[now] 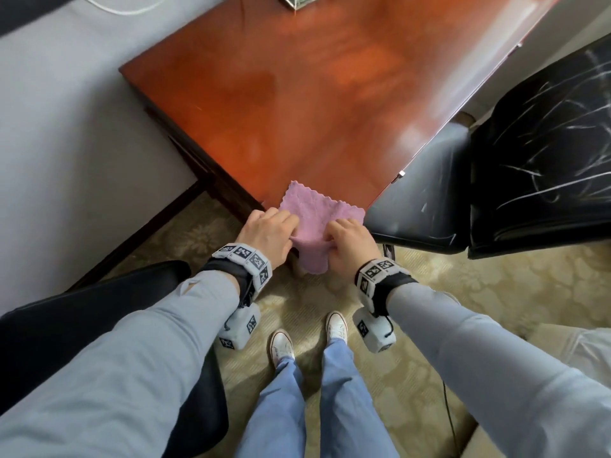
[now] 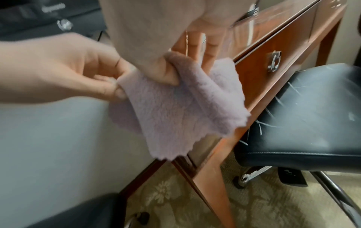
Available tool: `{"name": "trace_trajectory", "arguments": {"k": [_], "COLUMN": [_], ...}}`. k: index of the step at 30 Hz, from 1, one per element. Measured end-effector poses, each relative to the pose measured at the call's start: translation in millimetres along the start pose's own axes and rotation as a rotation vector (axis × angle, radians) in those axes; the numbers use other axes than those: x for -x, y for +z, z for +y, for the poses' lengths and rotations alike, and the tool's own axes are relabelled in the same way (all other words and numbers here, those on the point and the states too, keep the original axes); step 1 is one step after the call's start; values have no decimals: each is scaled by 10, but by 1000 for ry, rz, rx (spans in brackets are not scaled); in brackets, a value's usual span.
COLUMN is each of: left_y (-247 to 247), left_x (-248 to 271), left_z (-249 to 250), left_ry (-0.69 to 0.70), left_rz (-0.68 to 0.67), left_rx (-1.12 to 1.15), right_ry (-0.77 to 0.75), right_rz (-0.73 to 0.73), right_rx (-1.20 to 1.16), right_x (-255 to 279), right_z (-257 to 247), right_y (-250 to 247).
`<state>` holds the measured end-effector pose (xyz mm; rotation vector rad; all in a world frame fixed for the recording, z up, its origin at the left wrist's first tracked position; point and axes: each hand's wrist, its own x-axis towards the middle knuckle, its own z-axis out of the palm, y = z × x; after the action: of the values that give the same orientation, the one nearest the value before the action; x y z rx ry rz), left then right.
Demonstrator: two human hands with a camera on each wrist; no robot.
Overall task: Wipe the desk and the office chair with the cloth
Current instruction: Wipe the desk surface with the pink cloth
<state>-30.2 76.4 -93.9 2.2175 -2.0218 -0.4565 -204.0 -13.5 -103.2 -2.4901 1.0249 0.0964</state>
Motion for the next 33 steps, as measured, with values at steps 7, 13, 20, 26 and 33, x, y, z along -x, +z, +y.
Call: {"name": "trace_trajectory", "arguments": {"k": [7,13,20,26,33], "left_y": [-605,-870,-455,-22,63], "left_x": [-138,-472,-1033,-1104,-1003], "left_z": [-10,-126,-121,-192,-378], "left_ry": [-228,-357,-551,-559,-646], "left_rz": [-277,-275,-17,-101,-72], "left_rx": [350,523,374,27,-10], "right_ry": [209,247,74,-272,-356], "right_rz": [-174,-252,-72,-275,-275], "right_rx": [-162,-263,115,108,316], "right_x": [-179,-501,-1175,-1114,-1244], "right_z": [-16,262,677,601,1044], "right_y": [-746,-1179,-1043,-625,-341]}}
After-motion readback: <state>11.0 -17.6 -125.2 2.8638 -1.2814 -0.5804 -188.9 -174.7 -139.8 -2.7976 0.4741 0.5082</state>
